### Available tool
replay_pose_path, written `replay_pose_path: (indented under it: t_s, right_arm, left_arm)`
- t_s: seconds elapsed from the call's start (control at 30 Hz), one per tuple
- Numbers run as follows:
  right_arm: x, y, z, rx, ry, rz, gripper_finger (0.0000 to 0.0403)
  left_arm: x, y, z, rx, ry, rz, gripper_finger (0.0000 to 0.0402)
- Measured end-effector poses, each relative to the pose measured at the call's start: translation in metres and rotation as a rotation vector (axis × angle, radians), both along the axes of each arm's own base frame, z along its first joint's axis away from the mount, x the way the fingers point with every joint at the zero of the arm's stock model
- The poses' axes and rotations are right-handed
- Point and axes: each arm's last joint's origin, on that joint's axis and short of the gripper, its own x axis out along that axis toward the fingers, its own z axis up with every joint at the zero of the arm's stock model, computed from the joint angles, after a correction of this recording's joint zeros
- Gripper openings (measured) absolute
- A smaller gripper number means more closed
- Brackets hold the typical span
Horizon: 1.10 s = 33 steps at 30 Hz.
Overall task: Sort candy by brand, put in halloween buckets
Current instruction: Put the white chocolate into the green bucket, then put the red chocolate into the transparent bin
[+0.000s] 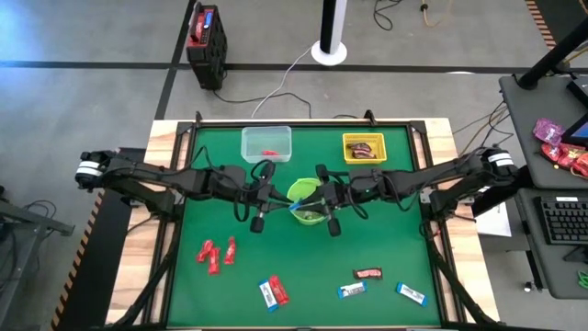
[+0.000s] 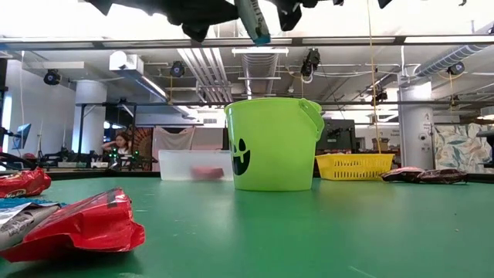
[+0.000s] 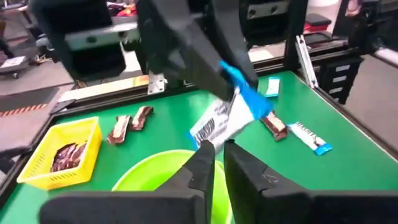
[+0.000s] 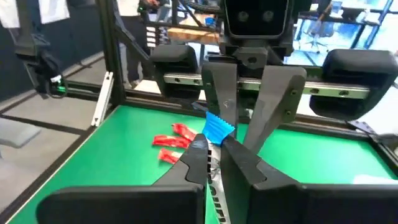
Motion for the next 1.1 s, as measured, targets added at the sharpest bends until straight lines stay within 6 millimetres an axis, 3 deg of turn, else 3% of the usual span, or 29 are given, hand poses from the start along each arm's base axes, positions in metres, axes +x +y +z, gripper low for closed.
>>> replay_pose_path:
  t_s: [0.23,0.37,0.47,0.8,1.1]
  right_arm:
    - [-0.004,-0.011,0.0,0.025,0.23,-0.078,0.0016]
    - [-0.009,-0.02,-0.01,0.017,0.385,-0.268,0.0016]
    - [-0.011,-0.024,-0.016,0.033,0.416,-0.317,0.003]
    - [-0.006,-0.023,-0.025,0.032,0.434,-0.318,0.008]
    - [-0.006,-0.023,-0.027,0.03,0.446,-0.318,0.0101]
  left_arm:
    - [-0.001,0.005,-0.004,0.018,0.048,0.096,0.0086]
    - [-0.007,0.008,-0.011,0.051,0.193,0.203,0.0122]
    - [-0.013,0.008,-0.012,0.007,0.333,0.231,0.0138]
    - [-0.052,-0.014,-0.023,-0.219,0.836,0.401,0.0146]
    - [-0.068,-0.045,-0.037,-0.509,0.956,0.679,0.0146]
